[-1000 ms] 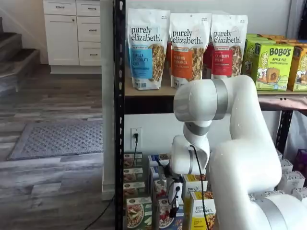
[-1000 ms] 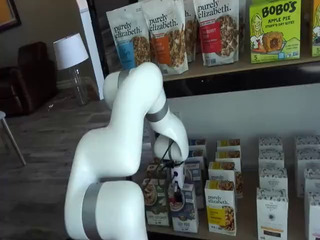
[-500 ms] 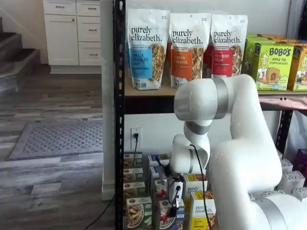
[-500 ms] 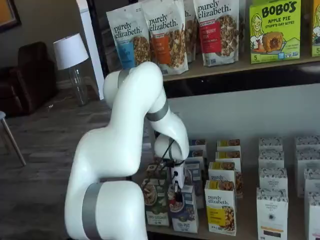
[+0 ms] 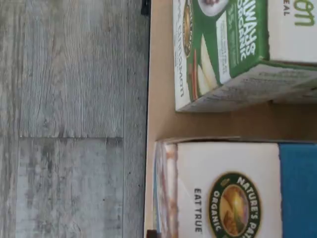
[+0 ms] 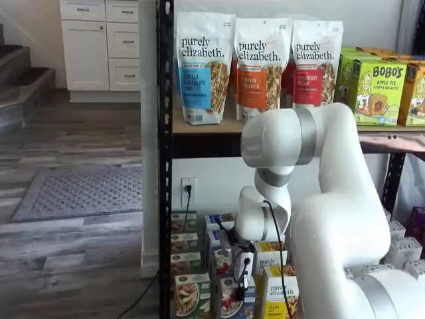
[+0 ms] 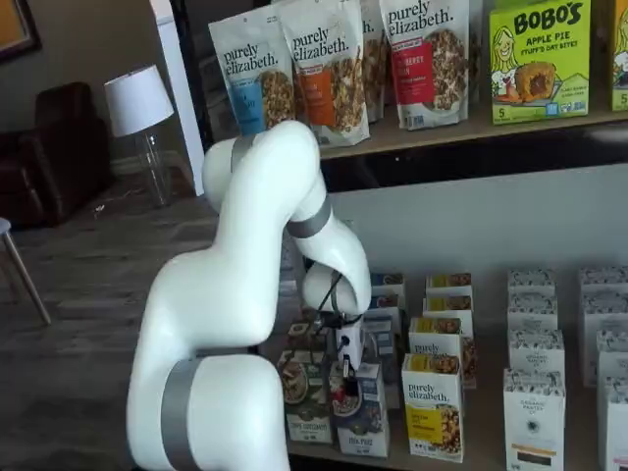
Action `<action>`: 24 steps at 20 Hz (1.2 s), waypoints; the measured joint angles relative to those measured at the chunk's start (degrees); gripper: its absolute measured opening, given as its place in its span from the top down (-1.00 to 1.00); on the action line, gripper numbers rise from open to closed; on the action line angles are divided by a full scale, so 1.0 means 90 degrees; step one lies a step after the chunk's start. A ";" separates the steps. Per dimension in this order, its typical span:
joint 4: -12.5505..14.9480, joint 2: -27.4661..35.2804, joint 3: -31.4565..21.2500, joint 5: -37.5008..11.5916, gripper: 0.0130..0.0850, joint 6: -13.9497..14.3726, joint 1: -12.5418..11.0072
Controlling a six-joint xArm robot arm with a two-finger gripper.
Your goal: Pick up the blue and white box that is on the bottom shelf, the second box from the left
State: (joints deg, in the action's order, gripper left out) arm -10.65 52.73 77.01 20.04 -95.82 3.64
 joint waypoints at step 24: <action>-0.0105 -0.0081 -0.0101 0.0020 0.11 -0.0098 -0.0002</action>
State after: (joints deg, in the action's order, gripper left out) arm -11.60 52.00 76.10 20.22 -96.70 3.62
